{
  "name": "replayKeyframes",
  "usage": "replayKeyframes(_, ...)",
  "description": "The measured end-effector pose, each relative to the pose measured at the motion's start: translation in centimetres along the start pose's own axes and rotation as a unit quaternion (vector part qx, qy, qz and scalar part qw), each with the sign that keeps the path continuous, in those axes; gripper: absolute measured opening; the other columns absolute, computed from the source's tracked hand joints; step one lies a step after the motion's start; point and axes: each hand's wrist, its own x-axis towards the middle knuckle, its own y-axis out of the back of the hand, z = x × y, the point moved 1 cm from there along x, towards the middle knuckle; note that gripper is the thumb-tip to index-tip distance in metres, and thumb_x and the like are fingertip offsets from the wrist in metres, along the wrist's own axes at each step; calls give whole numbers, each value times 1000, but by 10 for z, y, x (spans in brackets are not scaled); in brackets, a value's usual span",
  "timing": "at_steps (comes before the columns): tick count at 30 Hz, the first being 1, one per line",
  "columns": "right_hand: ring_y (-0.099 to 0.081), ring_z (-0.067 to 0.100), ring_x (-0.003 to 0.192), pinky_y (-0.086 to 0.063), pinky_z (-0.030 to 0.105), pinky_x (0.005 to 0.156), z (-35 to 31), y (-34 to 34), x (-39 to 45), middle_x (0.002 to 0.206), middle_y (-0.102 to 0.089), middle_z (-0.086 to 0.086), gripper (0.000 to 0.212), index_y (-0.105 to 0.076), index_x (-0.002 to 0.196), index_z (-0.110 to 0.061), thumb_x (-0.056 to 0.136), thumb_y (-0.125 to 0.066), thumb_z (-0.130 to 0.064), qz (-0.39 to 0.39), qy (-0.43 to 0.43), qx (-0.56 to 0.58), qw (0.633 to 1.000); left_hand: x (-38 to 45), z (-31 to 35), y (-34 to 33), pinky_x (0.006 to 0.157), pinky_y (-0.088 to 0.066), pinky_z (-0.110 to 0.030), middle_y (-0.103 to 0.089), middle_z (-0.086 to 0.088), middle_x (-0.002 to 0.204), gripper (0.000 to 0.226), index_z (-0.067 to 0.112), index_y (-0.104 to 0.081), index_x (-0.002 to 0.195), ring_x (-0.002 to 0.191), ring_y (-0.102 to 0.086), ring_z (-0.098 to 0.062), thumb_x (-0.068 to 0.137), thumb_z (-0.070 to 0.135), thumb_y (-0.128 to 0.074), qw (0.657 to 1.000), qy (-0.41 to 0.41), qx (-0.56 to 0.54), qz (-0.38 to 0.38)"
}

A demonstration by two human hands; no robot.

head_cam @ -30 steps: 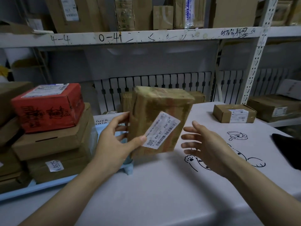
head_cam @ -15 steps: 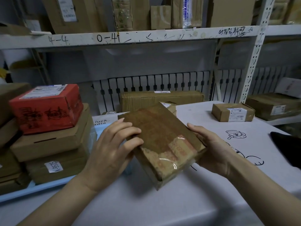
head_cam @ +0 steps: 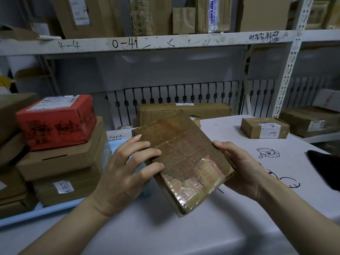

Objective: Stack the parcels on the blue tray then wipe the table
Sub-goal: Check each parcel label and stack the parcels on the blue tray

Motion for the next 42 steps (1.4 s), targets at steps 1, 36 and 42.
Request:
replayKeyframes(1,-70,21,82,-50,35,80,0,0,0,98,-73,8,32,-78,100,-15,81,-62,-35,2,5,2,1000,1,0,1,109,-40,-51,-51,-7,123,36,16,-51,114,116,-50,-30,85,8,-71,1000,8,-4,0)
replayKeyframes(36,-46,32,99,-43,47,98,-39,-125,37,113,-63,25,40,-73,112,-9,87,-66,-38,-26,105,-73,991,64,-53,114,106,-45,-39,-77,1,107,37,18,-69,117,106,-70,-15,95,45,-56,643,649,-407,-13)
replayKeyframes(42,-27,26,77,-39,38,82,-52,-195,74,86,-34,9,33,-80,82,-13,87,-65,-42,-72,65,-55,994,49,-94,159,106,-44,-38,-74,8,112,51,28,-67,119,110,-67,-10,87,64,-53,692,639,-335,-6)
